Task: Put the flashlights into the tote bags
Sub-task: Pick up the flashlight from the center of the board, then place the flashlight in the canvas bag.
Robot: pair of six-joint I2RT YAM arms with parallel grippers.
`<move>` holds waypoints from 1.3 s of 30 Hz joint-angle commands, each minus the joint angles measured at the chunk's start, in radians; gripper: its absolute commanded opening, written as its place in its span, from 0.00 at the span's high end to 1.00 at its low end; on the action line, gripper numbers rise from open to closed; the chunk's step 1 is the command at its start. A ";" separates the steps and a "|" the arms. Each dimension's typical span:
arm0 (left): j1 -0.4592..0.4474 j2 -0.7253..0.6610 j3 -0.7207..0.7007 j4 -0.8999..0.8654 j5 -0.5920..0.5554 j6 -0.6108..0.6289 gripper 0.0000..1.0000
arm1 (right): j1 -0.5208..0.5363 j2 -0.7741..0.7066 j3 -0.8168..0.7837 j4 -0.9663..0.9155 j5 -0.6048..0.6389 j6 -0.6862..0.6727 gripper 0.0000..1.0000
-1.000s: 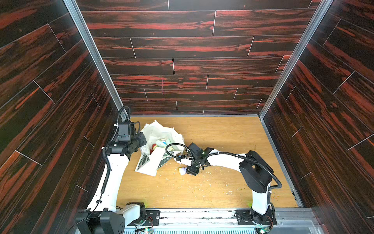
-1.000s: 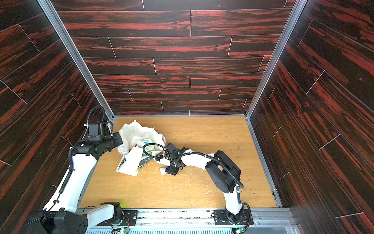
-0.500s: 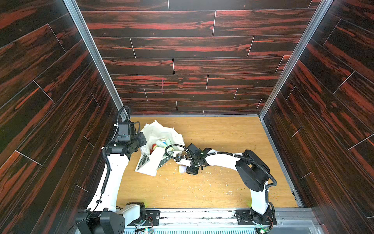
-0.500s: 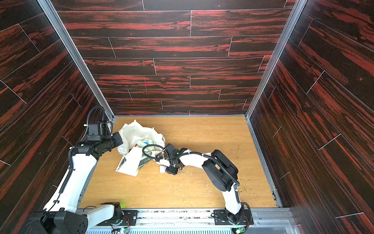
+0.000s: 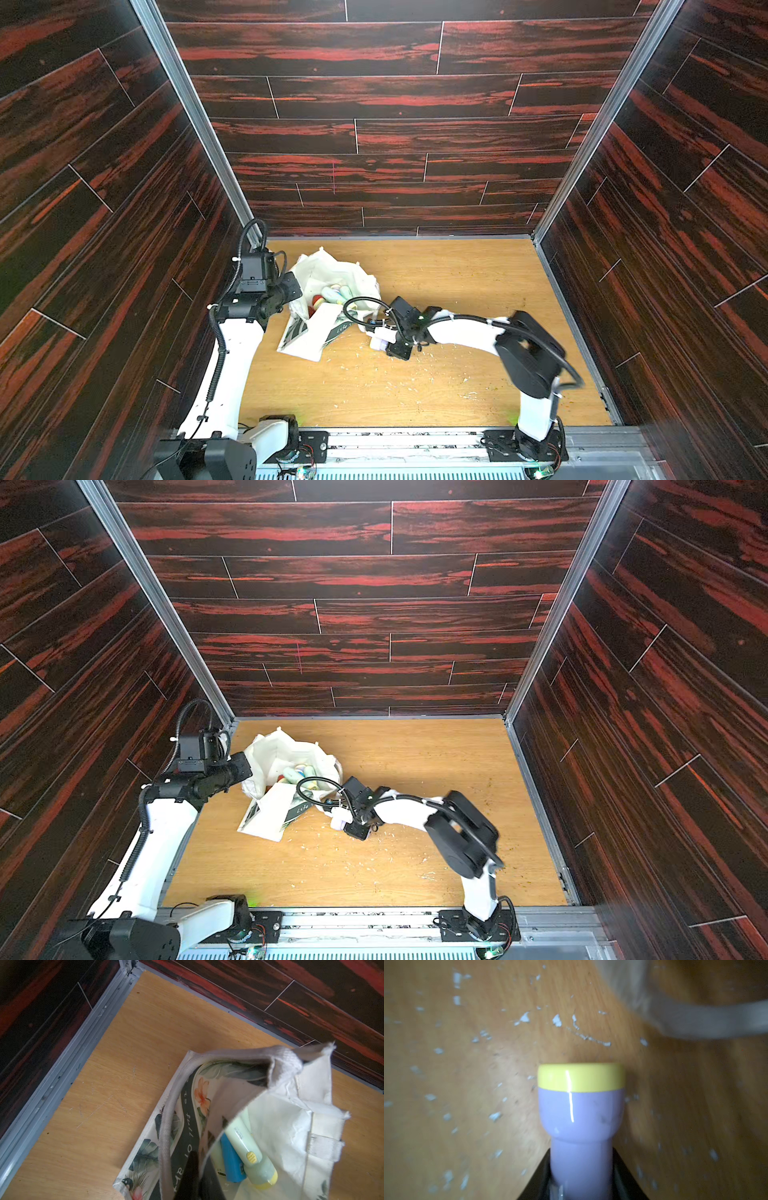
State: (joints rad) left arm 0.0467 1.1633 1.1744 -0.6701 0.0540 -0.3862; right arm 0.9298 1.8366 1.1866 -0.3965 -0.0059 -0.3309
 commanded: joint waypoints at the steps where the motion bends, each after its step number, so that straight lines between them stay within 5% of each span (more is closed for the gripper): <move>1: 0.008 -0.016 -0.013 0.005 0.020 -0.009 1.00 | 0.050 -0.177 -0.014 0.020 0.015 0.073 1.00; 13: 0.008 -0.001 -0.025 0.080 0.195 -0.009 1.00 | 0.117 -0.481 -0.091 0.176 0.160 0.251 1.00; 18: 0.007 0.001 -0.034 0.151 0.340 -0.026 1.00 | 0.113 -0.485 -0.054 0.246 0.234 0.311 1.00; 25: -0.014 0.003 -0.034 0.203 0.460 -0.054 1.00 | 0.077 -0.468 -0.028 0.324 0.168 0.394 1.00; 39: -0.134 0.015 0.019 0.228 0.483 -0.074 1.00 | 0.001 -0.209 0.180 0.273 0.105 0.391 1.00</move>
State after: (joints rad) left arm -0.0757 1.1854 1.1427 -0.5179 0.4969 -0.4438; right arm 0.9279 1.5761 1.3293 -0.1158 0.1265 0.0547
